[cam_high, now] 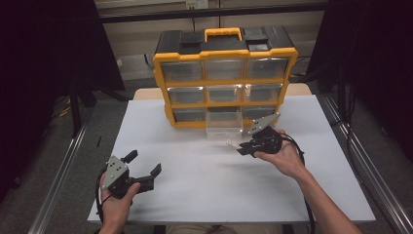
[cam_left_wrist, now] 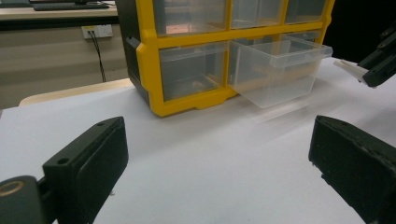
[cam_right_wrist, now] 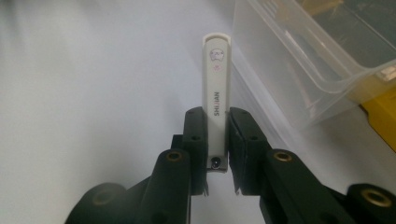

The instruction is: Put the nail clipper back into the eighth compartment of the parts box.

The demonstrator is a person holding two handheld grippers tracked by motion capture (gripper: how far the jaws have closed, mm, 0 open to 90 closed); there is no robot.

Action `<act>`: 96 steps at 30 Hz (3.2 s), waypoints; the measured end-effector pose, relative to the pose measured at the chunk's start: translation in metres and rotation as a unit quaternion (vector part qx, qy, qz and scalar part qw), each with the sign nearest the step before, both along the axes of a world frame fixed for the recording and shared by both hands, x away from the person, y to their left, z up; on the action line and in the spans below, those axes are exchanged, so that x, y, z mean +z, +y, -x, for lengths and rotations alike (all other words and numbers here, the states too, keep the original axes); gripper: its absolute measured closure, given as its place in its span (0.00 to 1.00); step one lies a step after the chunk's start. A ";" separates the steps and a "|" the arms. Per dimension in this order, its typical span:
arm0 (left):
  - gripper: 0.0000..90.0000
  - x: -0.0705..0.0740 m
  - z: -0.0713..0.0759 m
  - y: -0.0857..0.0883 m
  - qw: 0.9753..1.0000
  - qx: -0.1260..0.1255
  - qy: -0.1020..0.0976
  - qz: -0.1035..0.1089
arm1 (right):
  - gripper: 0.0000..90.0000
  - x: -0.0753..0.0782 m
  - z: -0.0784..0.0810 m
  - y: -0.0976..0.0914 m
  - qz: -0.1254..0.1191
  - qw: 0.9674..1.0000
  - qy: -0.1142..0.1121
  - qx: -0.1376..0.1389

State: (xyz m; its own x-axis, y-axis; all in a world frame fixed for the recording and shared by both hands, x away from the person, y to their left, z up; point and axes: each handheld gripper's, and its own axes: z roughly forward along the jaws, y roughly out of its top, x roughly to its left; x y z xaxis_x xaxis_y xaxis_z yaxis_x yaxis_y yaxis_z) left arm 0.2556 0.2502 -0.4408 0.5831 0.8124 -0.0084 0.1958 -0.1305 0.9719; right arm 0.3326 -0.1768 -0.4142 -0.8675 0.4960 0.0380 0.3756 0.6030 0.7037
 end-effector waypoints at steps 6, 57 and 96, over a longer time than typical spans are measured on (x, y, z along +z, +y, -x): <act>0.05 0.000 0.000 0.001 1.000 0.001 0.000 -0.001 | 0.86 0.009 0.000 -0.004 -0.024 1.000 -0.008 -0.002; 0.05 0.000 0.000 0.004 1.000 0.002 -0.002 0.004 | 0.86 0.088 -0.048 0.008 -0.040 0.999 -0.024 -0.001; 0.05 0.000 0.001 0.004 1.000 -0.002 -0.003 0.004 | 0.86 0.101 -0.103 0.043 0.078 0.996 0.023 -0.037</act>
State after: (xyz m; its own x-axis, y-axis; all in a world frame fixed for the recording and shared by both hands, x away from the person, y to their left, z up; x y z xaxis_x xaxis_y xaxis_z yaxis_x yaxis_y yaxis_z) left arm 0.2551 0.2540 -0.4406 0.5863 0.8100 -0.0121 0.1901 -0.1230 0.9740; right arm 0.4357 -0.1334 -0.3132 -0.8275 0.5615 -0.0049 0.4533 0.6731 0.5844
